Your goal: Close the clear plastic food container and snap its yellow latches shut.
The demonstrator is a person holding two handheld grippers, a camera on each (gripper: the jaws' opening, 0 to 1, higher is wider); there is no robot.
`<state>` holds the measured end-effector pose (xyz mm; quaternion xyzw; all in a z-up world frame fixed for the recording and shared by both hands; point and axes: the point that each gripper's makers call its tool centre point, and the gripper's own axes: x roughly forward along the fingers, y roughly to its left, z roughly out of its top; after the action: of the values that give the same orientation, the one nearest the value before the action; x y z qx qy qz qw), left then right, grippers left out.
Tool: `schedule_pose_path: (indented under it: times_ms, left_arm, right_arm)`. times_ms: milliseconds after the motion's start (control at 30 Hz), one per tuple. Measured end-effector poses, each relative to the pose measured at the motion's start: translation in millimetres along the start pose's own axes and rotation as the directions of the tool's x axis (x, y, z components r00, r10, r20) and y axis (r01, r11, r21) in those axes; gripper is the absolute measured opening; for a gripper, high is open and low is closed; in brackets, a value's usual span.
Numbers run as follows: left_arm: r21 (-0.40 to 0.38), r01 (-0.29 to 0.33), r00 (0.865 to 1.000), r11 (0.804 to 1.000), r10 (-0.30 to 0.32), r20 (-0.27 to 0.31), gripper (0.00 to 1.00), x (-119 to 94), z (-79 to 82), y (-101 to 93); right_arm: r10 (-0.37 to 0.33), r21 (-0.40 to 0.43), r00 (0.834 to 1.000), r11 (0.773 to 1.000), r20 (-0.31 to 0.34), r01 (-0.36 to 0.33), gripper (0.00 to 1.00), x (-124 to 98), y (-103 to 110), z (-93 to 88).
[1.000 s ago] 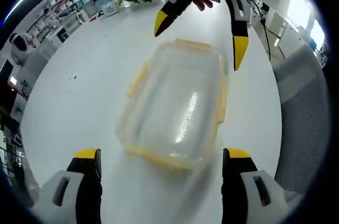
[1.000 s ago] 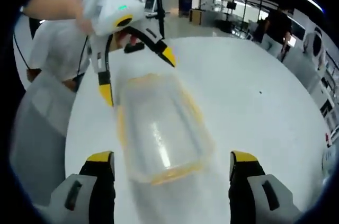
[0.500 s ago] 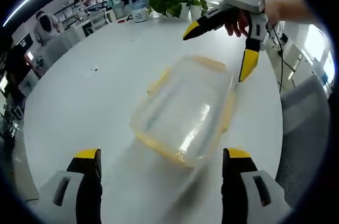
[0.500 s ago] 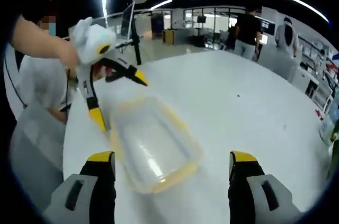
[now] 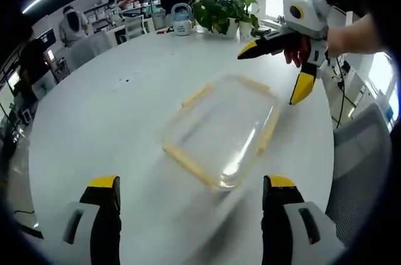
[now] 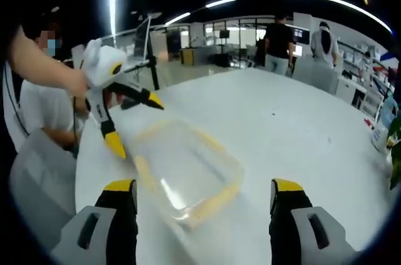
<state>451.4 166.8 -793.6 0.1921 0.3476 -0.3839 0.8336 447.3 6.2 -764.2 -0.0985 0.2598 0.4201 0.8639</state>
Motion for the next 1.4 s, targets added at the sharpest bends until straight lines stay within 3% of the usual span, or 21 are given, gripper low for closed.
schedule_pose_path:
  times_ms: [300, 500, 867, 1133, 1400]
  left_arm:
    - [-0.056, -0.007, 1.000, 0.998, 0.008, 0.028, 0.95, -4, -9.2, -6.4]
    - [-0.138, -0.011, 0.998, 0.990, 0.021, 0.066, 0.95, -7, -17.9, -12.2]
    - [-0.252, -0.015, 0.996, 0.968, 0.036, 0.080, 0.96, -17, -33.1, -18.7]
    - [-0.293, -0.021, 0.995, 0.956, 0.049, 0.088, 0.95, -20, -41.1, -27.6]
    - [-0.323, -0.028, 0.993, 0.946, 0.062, 0.096, 0.95, -25, -55.7, -30.5]
  right_arm:
    - [-0.045, 0.042, 0.997, 0.998, 0.062, 0.042, 0.89, -4, 5, 5.5]
    - [-0.065, 0.072, 0.992, 0.996, 0.107, 0.057, 0.89, -9, 13, 8.1]
    - [-0.090, 0.112, 0.995, 0.990, 0.052, 0.084, 0.89, -15, 28, -17.2]
    - [-0.138, 0.123, 0.987, 0.984, 0.078, 0.128, 0.83, -26, 31, -17.3]
    - [-0.144, 0.138, 0.985, 0.982, 0.098, 0.130, 0.84, -35, 50, -28.4]
